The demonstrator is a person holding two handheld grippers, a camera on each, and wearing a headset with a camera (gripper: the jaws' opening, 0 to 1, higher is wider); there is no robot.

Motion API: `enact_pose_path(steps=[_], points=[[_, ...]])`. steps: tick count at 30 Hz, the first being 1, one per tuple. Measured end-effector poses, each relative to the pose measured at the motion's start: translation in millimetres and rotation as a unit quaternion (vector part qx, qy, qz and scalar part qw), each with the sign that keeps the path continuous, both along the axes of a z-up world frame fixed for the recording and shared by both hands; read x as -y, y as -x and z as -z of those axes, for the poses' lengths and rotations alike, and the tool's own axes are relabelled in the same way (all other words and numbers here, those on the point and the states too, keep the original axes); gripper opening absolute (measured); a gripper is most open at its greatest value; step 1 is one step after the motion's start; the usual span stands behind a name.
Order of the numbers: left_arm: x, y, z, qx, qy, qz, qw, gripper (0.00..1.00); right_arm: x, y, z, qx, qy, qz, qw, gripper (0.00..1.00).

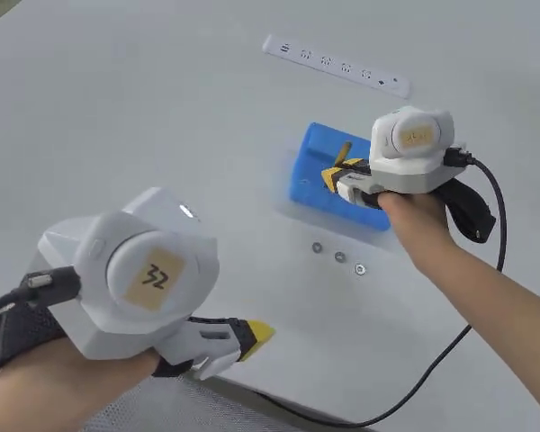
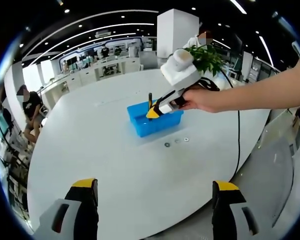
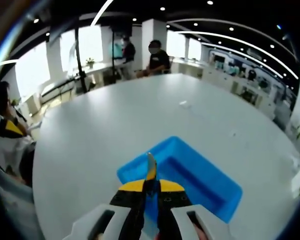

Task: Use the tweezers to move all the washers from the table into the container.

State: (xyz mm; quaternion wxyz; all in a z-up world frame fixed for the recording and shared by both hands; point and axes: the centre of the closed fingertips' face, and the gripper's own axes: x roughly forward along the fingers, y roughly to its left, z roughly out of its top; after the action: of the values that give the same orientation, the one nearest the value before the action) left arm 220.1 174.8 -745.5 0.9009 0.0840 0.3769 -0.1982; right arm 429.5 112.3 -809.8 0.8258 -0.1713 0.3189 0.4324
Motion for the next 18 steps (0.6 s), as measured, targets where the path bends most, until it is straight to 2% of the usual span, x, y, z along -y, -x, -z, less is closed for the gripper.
enact_pose_path(steps=[4,6,7,18], points=[[-0.9,-0.6,0.0,0.0,0.0,-0.001,1.0,0.97,-2.7,4.6,0.9,-0.002,0.005,-0.008,1.0,0.04],[-1.3,-0.8,0.0,0.0,-0.001,-0.001,1.0,0.97,-2.3,5.0,5.8,-0.004,0.01,-0.009,0.9999,0.04],[-1.5,-0.8,0.1,0.0,-0.001,-0.001,1.0,0.97,-2.4,4.1,2.7,0.003,0.003,-0.008,1.0,0.04],[-4.0,-2.2,-3.0,0.008,-0.004,-0.008,0.9999,0.96,-2.1,-0.3,5.1,0.003,-0.001,0.002,1.0,0.04]])
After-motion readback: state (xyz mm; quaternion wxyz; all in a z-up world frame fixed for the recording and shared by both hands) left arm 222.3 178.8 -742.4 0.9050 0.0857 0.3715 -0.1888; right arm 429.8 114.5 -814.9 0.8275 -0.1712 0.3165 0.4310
